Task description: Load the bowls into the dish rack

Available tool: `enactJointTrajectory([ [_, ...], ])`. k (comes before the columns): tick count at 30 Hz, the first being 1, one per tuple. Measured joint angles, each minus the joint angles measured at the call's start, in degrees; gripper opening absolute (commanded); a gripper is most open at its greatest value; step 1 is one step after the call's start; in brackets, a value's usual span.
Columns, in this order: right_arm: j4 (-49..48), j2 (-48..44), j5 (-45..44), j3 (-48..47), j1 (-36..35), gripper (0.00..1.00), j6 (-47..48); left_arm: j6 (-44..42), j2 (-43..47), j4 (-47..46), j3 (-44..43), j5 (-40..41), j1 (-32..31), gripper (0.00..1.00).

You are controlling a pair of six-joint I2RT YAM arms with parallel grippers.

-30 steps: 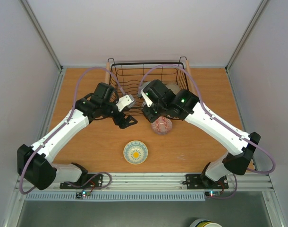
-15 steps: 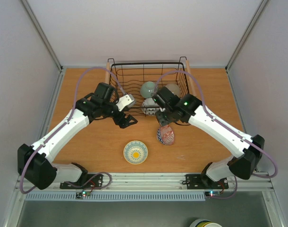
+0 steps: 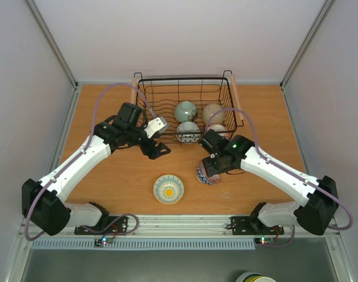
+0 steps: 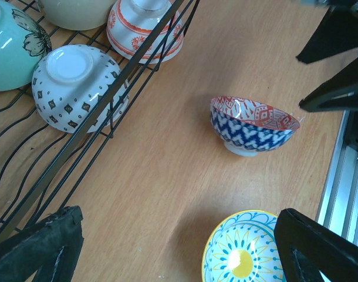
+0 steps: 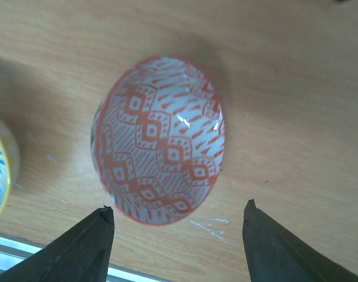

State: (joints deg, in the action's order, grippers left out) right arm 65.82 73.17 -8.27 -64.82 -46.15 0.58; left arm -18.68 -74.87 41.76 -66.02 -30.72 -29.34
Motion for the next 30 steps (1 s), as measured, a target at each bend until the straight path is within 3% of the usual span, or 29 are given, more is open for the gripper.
enactJointTrajectory([
  [11, -8.3, 4.2, 4.3, 12.1, 4.6, 0.62, -4.5, 0.0, 0.0, 0.0, 0.0, 0.3, 0.0, 0.89],
  [30, -14.9, 8.3, 9.6, 13.4, 5.0, 0.62, -4.6, -0.2, -0.2, 0.0, 0.0, 0.6, 0.0, 0.89],
])
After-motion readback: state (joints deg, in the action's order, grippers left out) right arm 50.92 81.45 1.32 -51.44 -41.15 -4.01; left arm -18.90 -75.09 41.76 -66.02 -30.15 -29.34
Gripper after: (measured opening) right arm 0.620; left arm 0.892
